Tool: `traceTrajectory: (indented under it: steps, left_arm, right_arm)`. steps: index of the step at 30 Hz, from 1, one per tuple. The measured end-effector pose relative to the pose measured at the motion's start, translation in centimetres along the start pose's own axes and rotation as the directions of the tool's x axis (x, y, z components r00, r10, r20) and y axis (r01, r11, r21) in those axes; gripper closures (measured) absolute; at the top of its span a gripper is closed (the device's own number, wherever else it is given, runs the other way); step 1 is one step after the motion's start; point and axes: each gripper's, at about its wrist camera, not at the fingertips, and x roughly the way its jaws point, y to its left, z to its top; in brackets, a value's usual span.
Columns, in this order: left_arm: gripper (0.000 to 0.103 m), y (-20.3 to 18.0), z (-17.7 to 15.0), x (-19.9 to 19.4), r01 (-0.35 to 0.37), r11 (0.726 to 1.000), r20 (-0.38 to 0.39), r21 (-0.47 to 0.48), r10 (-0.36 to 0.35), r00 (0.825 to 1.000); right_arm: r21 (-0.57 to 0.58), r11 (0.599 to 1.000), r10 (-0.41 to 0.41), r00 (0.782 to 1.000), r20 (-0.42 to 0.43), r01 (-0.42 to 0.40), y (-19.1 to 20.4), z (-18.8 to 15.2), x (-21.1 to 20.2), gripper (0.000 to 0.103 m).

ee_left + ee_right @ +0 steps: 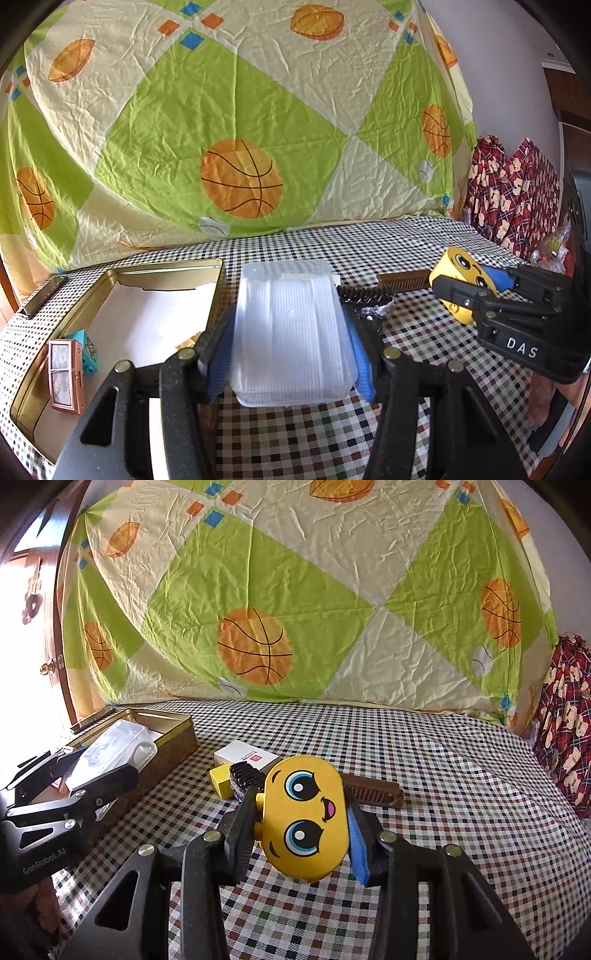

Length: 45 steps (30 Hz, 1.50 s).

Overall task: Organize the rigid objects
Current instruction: 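Carry the clear box and yellow face block toward the gold tin with both tools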

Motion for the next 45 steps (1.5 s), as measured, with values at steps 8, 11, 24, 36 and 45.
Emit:
traceTrajectory:
  steps: [8,11,24,36,45]
  left_arm:
    - [0.049,0.2,0.0,-0.5,-0.011,1.0,0.029,-0.011,0.011,1.0]
    - [0.049,0.3,-0.1,-0.9,-0.015,1.0,0.047,-0.018,0.016,0.999]
    - [0.049,0.5,-0.1,-2.0,-0.026,0.999,0.102,-0.032,0.029,0.994]
    - [0.049,1.0,-0.2,-2.5,-0.033,0.998,0.129,-0.054,0.04,0.991]
    - [0.049,1.2,-0.3,-3.1,-0.041,0.997,0.16,-0.067,0.052,0.986]
  right_arm:
    - [0.0,1.0,-0.009,0.999,0.033,0.009,-0.1,0.2,-0.8,0.058]
    - [0.002,1.0,-0.011,0.999,0.046,0.011,-0.2,0.2,-1.1,0.058]
    - [0.013,1.0,-0.021,0.996,0.083,0.02,-0.4,0.1,-1.8,0.058]
    - [0.011,0.999,-0.039,0.988,0.147,0.037,-0.3,0.1,-3.1,0.058]
    - [0.004,0.999,-0.046,0.978,0.204,0.046,-0.1,0.0,-4.1,0.058]
